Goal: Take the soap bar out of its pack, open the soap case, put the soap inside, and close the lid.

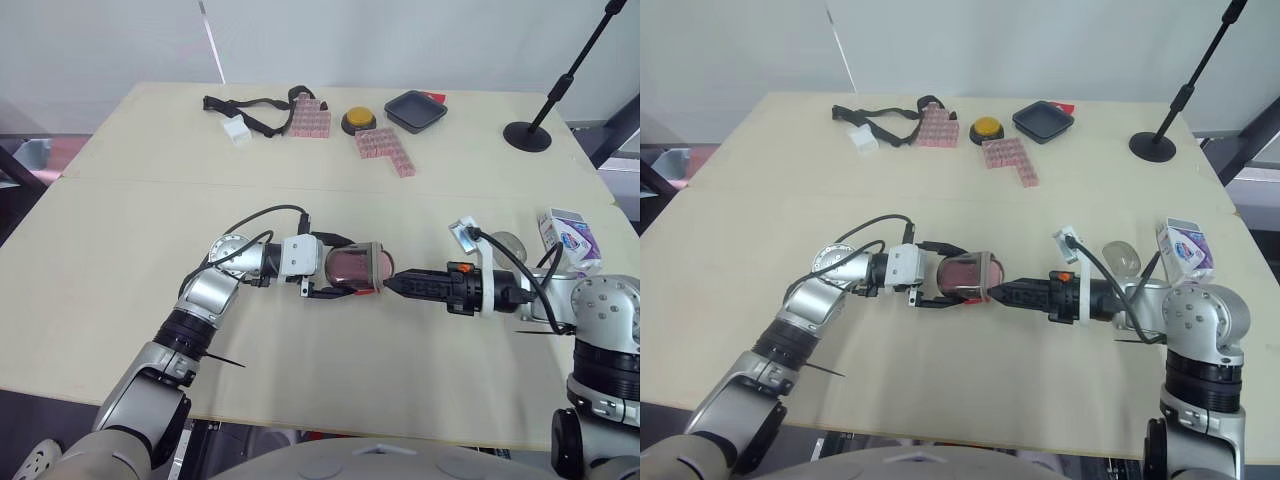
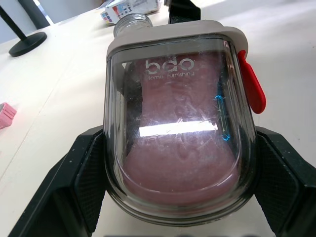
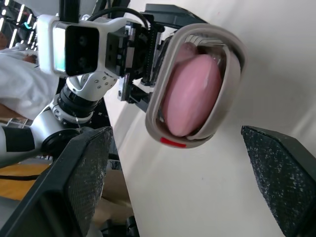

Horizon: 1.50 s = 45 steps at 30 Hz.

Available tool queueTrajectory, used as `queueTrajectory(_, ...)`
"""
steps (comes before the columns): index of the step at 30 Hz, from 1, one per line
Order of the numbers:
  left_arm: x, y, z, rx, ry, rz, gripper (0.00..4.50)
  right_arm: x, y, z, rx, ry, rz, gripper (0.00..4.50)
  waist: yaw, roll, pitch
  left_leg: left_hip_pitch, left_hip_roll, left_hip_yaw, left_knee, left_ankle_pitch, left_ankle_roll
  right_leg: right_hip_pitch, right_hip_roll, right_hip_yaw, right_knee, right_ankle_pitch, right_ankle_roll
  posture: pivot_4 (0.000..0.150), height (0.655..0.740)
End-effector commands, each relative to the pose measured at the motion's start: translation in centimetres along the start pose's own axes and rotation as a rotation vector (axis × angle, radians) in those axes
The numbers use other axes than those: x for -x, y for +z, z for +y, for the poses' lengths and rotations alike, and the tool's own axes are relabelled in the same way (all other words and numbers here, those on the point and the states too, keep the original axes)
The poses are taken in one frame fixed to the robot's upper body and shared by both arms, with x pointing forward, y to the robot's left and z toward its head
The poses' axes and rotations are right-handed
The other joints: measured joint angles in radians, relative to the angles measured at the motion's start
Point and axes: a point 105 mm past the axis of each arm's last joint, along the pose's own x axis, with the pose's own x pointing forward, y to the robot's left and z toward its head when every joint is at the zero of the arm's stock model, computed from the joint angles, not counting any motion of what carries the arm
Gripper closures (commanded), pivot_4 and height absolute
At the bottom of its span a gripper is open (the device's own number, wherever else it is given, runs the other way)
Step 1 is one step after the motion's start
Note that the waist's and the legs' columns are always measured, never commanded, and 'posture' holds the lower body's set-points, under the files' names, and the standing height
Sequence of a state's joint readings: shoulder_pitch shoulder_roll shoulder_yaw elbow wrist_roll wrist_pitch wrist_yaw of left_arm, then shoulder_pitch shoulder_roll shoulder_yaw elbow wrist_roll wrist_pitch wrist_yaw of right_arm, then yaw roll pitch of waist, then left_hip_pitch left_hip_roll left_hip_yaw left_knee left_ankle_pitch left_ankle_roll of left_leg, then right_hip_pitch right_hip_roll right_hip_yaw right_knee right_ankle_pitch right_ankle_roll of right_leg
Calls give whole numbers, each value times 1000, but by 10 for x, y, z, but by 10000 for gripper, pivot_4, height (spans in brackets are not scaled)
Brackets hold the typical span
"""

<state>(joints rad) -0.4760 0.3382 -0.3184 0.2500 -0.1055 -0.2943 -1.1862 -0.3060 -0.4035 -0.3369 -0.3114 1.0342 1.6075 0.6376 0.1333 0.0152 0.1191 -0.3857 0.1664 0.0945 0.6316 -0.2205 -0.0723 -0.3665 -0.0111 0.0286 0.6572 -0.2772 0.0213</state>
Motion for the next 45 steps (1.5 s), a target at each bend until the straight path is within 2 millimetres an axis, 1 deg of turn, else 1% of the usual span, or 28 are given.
queueTrajectory(1,0,15,6,-53,10,-41,10298,-2,6,3,-13,9,-31,210,-1,0,0,0,0,0,0,0,0,0,0,0,0,0,0,1500,7400)
queueTrajectory(7,-3,17,3,-36,-6,-43,10298,-15,8,3,-34,10,-26,210,-2,0,0,0,0,0,-1,0,0,0,0,0,-1,0,0,1500,7400)
queueTrajectory(13,-5,17,3,-28,-11,-41,10298,-23,12,9,-38,38,-31,210,-3,0,0,0,0,0,-1,0,0,0,0,0,-2,0,0,1500,7400)
queueTrajectory(34,-7,17,5,-35,-13,-43,10298,-37,12,10,-64,25,-10,210,-3,0,0,-1,-1,0,-4,1,-1,0,0,-1,-3,0,0,1500,7400)
queueTrajectory(37,-7,18,5,-35,-15,-44,10298,-38,12,8,-77,18,-16,8622,-3,0,0,-1,-1,0,-5,1,-1,0,0,-1,-3,0,0,1500,7400)
queueTrajectory(39,-7,18,4,-35,-16,-44,10298,-38,12,6,-85,13,-17,15311,-3,0,0,-1,-1,0,-5,1,-1,0,0,-1,-3,0,0,1500,7400)
queueTrajectory(40,-7,18,4,-35,-16,-45,10298,-38,12,6,-86,12,-15,19479,-3,0,0,-1,-1,0,-5,1,-2,0,0,-2,-4,0,0,1500,7400)
queueTrajectory(41,-7,18,4,-35,-16,-45,10298,-38,12,6,-87,12,-14,21490,-3,0,0,-1,-1,0,-5,1,-2,0,0,-2,-4,0,0,1500,7400)
queueTrajectory(45,-7,18,4,-37,-15,-46,10298,-37,11,7,-93,12,-12,22125,-3,0,0,-2,-1,-1,-5,1,-1,0,0,-2,-3,0,0,1500,7400)
